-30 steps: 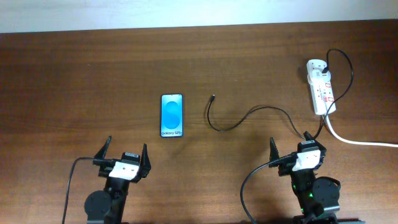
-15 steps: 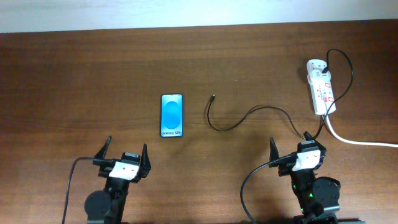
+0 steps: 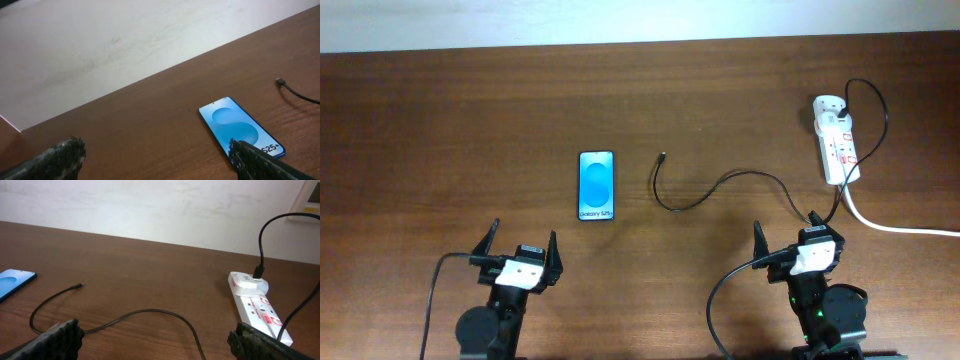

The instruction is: Plug charger to phone and switch on socket

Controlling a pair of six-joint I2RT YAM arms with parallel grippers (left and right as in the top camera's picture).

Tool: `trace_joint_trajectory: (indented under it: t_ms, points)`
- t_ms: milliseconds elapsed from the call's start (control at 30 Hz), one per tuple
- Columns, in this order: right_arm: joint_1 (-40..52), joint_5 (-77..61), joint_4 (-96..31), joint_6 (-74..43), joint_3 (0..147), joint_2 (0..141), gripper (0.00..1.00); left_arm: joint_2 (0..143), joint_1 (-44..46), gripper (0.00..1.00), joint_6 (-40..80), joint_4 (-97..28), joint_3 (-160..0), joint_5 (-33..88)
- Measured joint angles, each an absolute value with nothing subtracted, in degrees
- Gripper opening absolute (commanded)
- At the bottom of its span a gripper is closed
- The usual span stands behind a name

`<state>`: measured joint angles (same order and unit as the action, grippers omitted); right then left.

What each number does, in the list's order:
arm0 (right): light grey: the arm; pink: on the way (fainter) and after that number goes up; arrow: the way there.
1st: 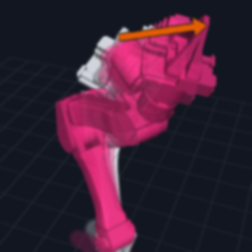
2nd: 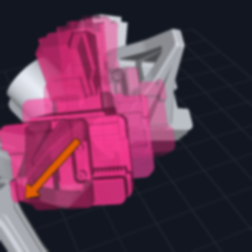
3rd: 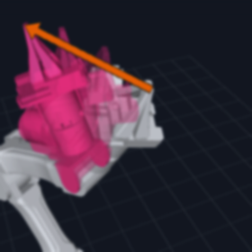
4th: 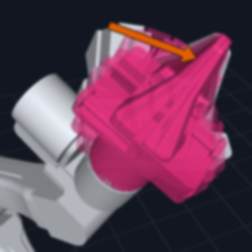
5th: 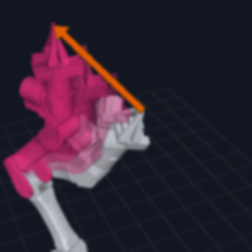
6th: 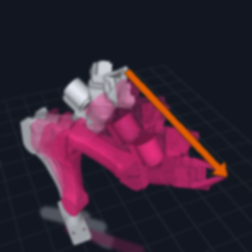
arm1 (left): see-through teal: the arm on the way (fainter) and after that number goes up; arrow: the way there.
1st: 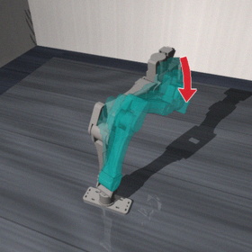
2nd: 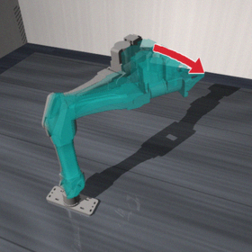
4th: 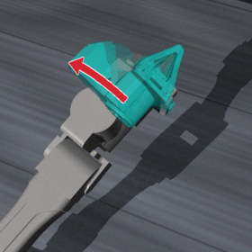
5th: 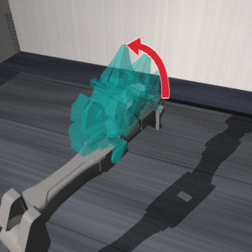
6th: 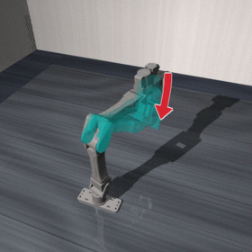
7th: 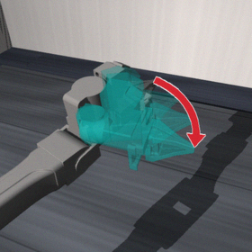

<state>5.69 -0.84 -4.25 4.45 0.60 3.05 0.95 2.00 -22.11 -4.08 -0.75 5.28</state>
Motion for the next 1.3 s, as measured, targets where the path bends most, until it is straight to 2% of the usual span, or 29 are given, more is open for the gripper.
trace_joint_trajectory:
  t_ms: [1000, 1300]
  points:
    - [5.67, -0.84, -4.25, 4.47, 0.60, 3.05, 0.98, 0.95, 2.00, 0.99, -22.09, -4.08, -0.75, 5.28]
    - [5.67, -0.84, -4.27, 4.51, 0.60, 3.05, 0.98, 5.08, 2.00, 0.99, -16.95, -7.20, -5.19, 5.30]
